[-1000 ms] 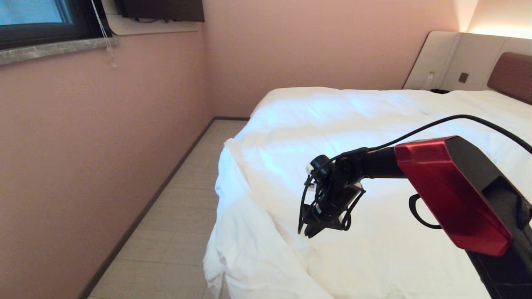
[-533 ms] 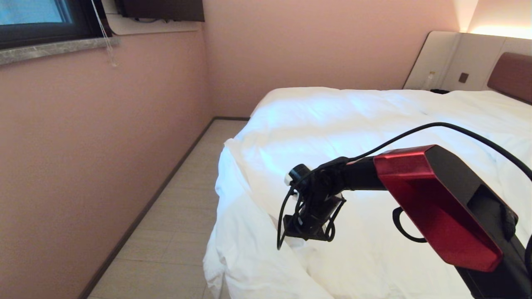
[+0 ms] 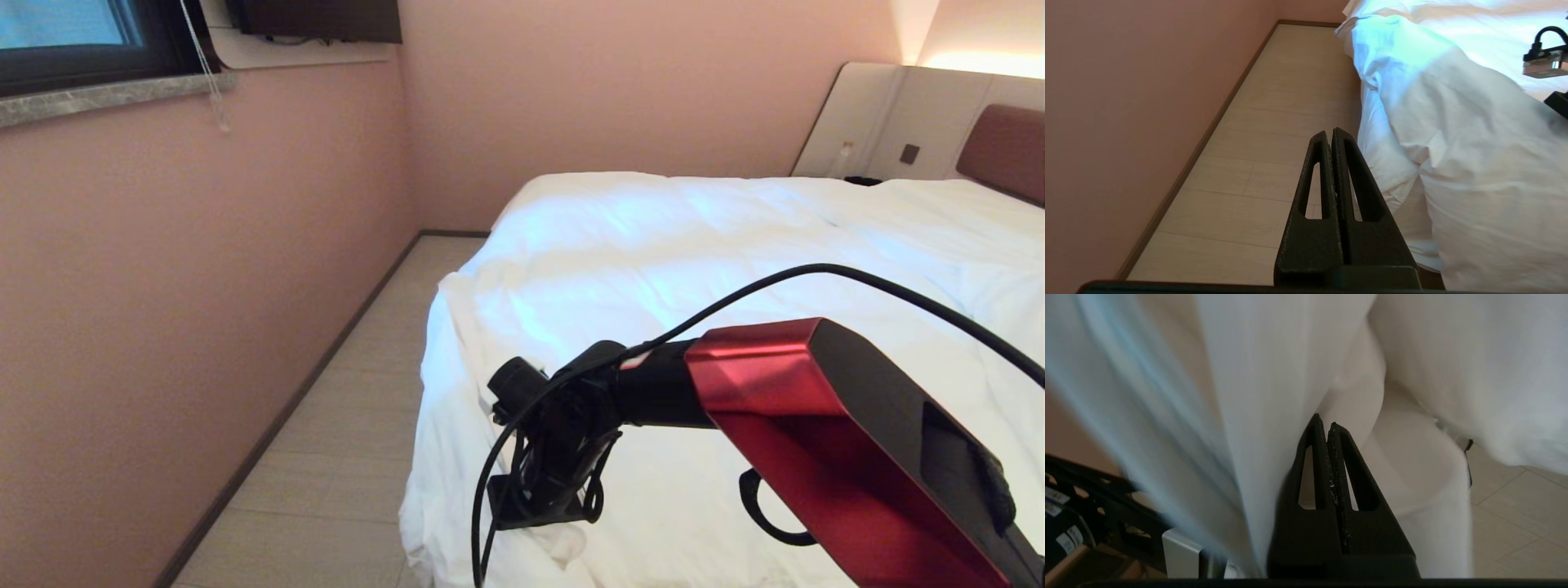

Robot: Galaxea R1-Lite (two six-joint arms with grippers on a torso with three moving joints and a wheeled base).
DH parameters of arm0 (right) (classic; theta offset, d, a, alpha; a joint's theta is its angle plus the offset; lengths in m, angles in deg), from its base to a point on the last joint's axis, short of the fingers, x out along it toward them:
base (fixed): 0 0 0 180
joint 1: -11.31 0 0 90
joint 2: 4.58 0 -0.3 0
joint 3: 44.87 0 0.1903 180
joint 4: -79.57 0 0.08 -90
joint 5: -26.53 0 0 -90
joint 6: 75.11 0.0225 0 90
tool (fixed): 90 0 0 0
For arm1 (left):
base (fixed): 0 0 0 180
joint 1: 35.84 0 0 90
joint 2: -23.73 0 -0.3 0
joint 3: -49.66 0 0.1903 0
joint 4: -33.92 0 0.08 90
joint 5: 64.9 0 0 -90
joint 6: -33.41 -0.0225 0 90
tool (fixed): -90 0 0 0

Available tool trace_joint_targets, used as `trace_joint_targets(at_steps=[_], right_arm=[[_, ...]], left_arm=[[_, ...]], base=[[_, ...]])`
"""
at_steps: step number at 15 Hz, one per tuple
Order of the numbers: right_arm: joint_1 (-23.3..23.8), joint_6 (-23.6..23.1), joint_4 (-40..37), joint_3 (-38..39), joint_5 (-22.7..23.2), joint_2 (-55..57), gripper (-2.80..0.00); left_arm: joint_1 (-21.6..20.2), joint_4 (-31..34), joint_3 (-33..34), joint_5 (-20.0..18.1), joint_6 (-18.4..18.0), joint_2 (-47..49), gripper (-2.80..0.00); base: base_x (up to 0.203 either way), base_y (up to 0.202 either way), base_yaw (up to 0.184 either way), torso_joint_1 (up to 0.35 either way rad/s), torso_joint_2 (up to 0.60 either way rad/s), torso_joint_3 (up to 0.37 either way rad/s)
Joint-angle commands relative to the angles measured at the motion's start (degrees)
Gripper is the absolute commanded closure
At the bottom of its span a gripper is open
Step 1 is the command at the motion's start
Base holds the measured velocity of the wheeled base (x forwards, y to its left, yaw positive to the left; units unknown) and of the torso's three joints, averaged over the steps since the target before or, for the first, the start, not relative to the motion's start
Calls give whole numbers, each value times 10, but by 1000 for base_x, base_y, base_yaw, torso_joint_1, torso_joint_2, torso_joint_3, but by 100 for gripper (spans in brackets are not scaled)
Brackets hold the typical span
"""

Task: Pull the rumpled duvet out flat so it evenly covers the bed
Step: Flatten the corners of the folded blanket

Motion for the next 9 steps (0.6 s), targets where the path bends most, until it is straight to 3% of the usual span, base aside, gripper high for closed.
trace_joint_targets(at_steps=[1,3,9], right_arm=[[-23,4,5,0,1,-2,0],[-74,6,20,0,1,-3,0],[-135,17,30,0,4,-16,0]], left_arm=[[0,0,0,0,0,0,0],[0,0,0,0,0,0,0],[1,0,0,0,0,0,0]], base=[[0,0,0,0,0,0],[0,0,0,0,0,0],[0,0,0,0,0,0]])
